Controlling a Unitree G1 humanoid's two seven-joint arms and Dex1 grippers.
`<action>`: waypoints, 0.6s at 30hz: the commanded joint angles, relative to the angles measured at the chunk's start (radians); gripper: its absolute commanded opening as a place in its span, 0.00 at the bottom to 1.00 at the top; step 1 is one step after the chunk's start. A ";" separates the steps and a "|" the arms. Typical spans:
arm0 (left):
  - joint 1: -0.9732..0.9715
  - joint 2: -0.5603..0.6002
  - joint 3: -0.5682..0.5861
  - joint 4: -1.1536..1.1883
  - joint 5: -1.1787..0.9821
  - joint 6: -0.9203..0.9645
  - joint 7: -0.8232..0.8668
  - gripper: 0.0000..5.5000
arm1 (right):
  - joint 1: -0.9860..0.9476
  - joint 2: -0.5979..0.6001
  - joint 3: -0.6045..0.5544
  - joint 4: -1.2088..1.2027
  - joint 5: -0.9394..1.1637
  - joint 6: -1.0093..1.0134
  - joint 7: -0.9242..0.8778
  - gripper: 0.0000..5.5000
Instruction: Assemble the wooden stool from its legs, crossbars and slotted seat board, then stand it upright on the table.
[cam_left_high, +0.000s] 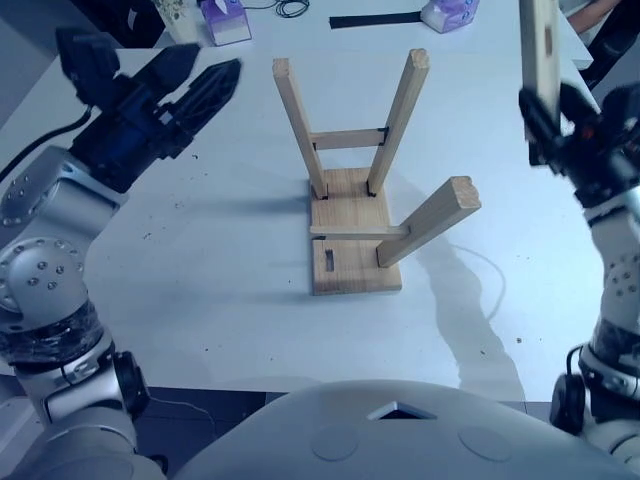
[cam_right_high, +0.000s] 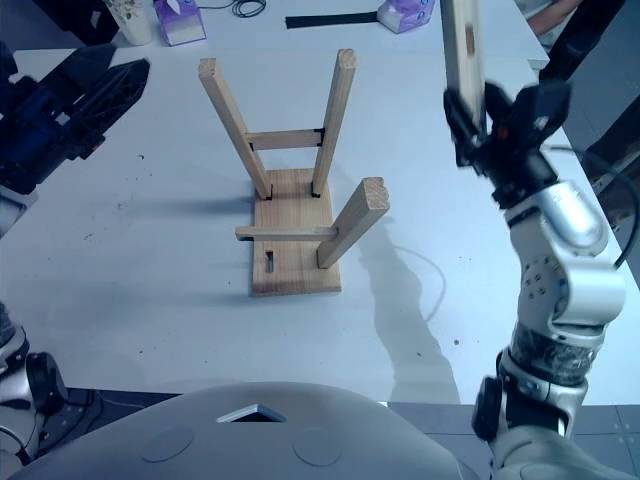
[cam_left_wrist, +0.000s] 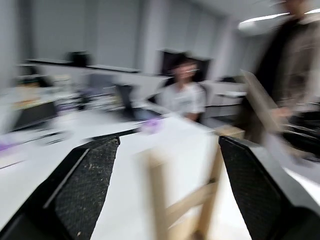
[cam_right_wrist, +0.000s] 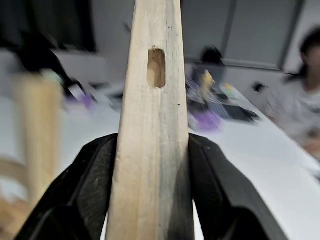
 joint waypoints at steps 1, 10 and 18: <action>-0.167 0.022 -0.065 0.004 -0.171 0.054 -0.029 0.67 | -0.187 -0.090 -0.047 -0.026 0.416 0.169 0.103 0.38; -0.289 0.036 -0.139 0.029 -0.316 0.068 -0.134 0.67 | -0.301 -0.283 0.045 -0.012 0.816 0.336 0.293 0.38; -0.318 0.046 -0.186 0.009 -0.372 0.069 -0.143 0.67 | -0.279 -0.347 0.115 -0.044 0.809 0.332 0.350 0.38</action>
